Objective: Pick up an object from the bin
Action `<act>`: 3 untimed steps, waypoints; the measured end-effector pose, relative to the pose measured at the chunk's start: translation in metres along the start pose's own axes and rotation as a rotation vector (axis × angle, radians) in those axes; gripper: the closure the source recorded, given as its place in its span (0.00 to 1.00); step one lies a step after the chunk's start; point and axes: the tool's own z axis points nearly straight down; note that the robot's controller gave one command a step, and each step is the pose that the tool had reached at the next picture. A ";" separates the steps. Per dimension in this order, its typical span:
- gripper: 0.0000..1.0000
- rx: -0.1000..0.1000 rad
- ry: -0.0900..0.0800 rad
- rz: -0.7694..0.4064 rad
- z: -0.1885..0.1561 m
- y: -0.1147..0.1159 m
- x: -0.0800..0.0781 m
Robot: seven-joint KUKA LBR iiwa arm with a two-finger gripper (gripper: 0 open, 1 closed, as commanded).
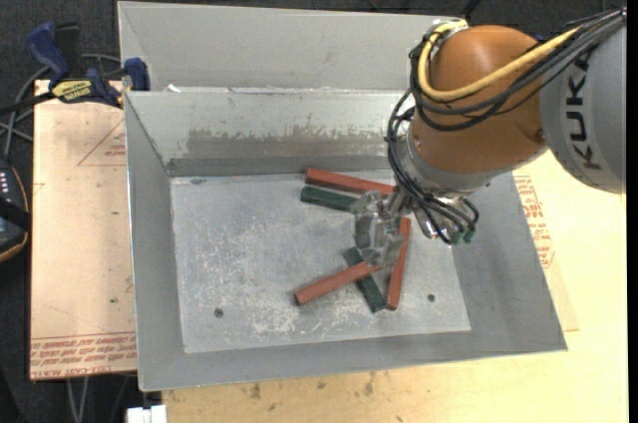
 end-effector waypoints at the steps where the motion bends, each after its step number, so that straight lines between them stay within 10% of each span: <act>1: 0.00 -0.001 0.007 0.002 0.005 0.000 0.000; 2: 0.00 -0.003 0.016 0.025 0.161 0.005 -0.006; 3: 1.00 -0.002 0.009 0.027 0.156 0.004 -0.008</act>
Offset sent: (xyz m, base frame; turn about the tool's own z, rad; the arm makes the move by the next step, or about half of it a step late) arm 0.0000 0.0000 0.0000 0.0000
